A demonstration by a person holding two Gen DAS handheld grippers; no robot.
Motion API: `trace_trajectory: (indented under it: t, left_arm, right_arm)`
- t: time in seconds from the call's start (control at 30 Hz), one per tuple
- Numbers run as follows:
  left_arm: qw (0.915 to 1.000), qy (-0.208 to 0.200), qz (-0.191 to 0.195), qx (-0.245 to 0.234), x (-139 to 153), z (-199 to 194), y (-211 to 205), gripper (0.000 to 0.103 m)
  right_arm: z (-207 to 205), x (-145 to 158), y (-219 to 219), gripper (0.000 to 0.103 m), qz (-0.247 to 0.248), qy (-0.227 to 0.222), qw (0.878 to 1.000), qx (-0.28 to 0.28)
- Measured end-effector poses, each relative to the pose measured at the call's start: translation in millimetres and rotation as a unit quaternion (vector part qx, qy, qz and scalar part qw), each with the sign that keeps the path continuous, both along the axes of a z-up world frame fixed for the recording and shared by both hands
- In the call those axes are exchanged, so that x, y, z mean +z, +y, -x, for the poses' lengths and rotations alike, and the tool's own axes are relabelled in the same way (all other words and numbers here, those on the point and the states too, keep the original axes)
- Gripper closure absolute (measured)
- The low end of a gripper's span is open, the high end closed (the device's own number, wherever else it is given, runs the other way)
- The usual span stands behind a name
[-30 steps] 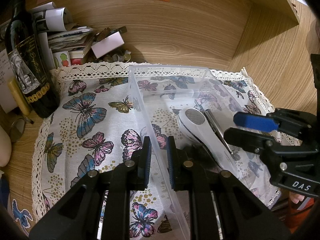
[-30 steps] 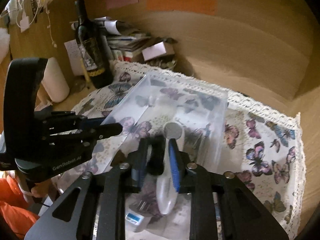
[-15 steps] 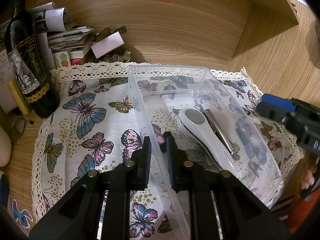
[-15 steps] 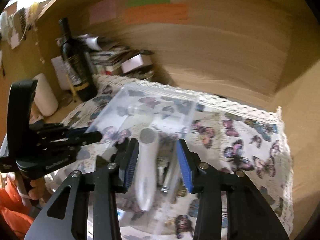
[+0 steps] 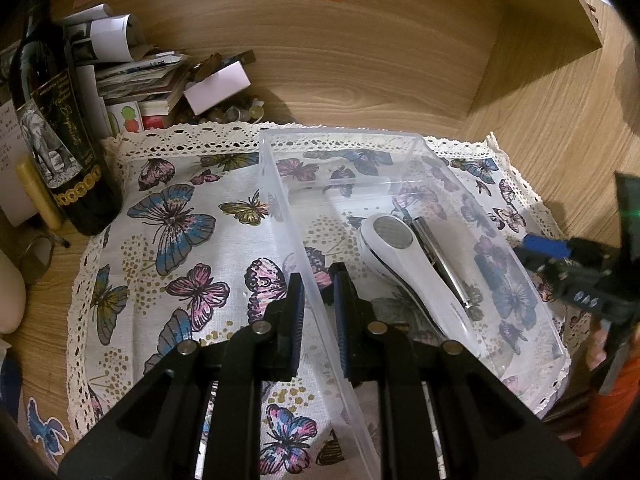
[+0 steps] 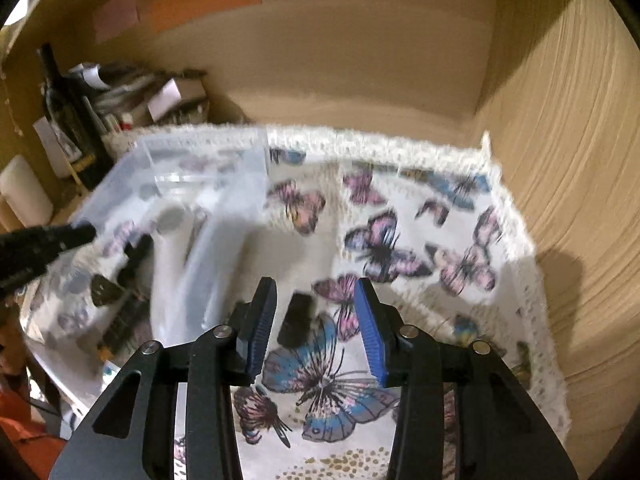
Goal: Organize rigid objects
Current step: 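Grasp the small black piece on the cloth with the right gripper, then place the small black piece into the box and open the right gripper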
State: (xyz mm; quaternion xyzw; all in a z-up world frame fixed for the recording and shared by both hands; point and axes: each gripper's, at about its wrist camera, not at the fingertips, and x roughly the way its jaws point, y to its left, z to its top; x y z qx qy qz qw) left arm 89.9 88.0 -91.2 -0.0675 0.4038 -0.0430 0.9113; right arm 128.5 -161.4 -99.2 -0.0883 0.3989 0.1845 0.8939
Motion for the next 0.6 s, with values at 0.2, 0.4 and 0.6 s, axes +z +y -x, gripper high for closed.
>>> trace_trajectory:
  t: [0.2, 0.4, 0.6]
  left_arm:
    - [1.0000, 0.003, -0.003, 0.002, 0.0, -0.9, -0.6, 0.088]
    - [1.0000, 0.005, -0.005, 0.003, 0.2, -1.5, -1.0, 0.088]
    - [1.0000, 0.005, -0.005, 0.004, 0.1, -1.7, -1.0, 0.088]
  right_arm:
    - [-12.6, -31.3, 8.0, 0.066, 0.009, 0.045, 0.999, 0.016]
    - [-10.1, -35.8, 7.7, 0.079, 0.013, 0.038, 0.999, 0.013]
    - [-2.3, -14.5, -1.0, 0.079, -0.003, 0.008, 1.000, 0.004]
